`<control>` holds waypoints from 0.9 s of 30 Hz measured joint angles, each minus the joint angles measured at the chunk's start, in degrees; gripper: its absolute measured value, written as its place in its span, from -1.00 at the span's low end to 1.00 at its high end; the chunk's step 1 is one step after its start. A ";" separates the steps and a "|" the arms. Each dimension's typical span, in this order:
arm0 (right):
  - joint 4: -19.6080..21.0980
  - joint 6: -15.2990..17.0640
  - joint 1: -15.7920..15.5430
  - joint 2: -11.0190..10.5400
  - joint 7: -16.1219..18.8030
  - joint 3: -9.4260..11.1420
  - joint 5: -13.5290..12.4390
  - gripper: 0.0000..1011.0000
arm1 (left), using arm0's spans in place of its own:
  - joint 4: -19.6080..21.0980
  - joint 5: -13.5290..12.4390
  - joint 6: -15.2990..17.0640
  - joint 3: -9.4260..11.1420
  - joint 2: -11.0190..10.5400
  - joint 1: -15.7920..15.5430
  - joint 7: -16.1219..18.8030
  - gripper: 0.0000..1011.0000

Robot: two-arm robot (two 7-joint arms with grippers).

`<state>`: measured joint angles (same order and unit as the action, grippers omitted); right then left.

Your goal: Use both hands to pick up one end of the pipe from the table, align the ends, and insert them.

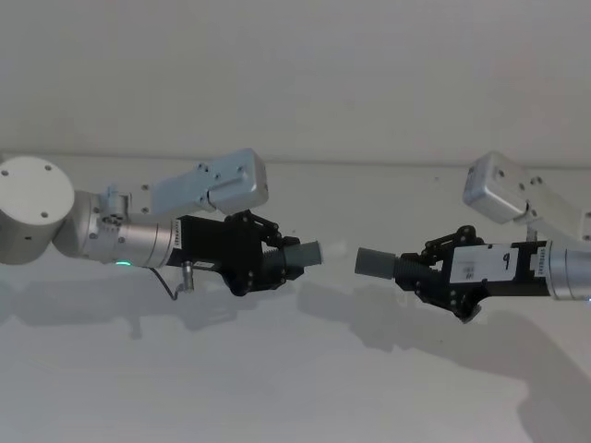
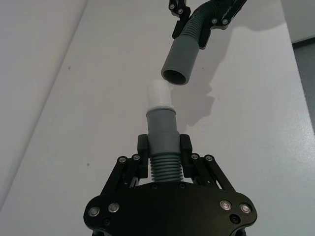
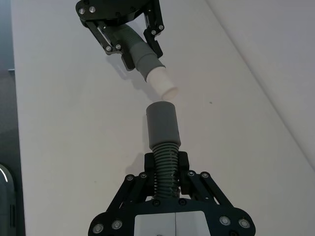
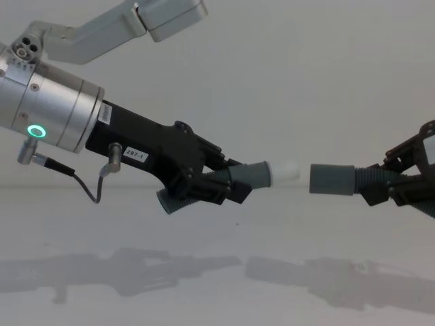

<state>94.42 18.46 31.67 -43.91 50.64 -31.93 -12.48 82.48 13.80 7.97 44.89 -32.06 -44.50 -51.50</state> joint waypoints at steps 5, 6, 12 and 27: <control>-0.42 -0.35 0.40 0.13 0.05 -0.36 -0.07 -0.47 | 0.00 0.10 -0.03 0.22 -0.04 -0.17 0.13 -0.28; -0.48 -0.39 0.48 0.15 0.06 -0.42 -0.08 -0.47 | 0.02 0.12 -0.03 0.30 -0.05 -0.25 0.16 -0.28; -0.86 -0.85 0.86 0.26 0.10 -0.79 -0.26 -0.47 | 0.07 0.17 -0.02 0.64 -0.07 -0.50 0.27 -0.28; -1.34 -2.11 1.41 0.28 -0.17 -1.31 -0.85 -0.47 | 0.00 0.44 0.17 1.62 0.06 -1.12 0.42 -0.28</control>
<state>93.08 16.36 33.09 -43.63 50.47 -33.24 -13.32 82.49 14.24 8.14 46.51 -31.99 -45.62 -51.08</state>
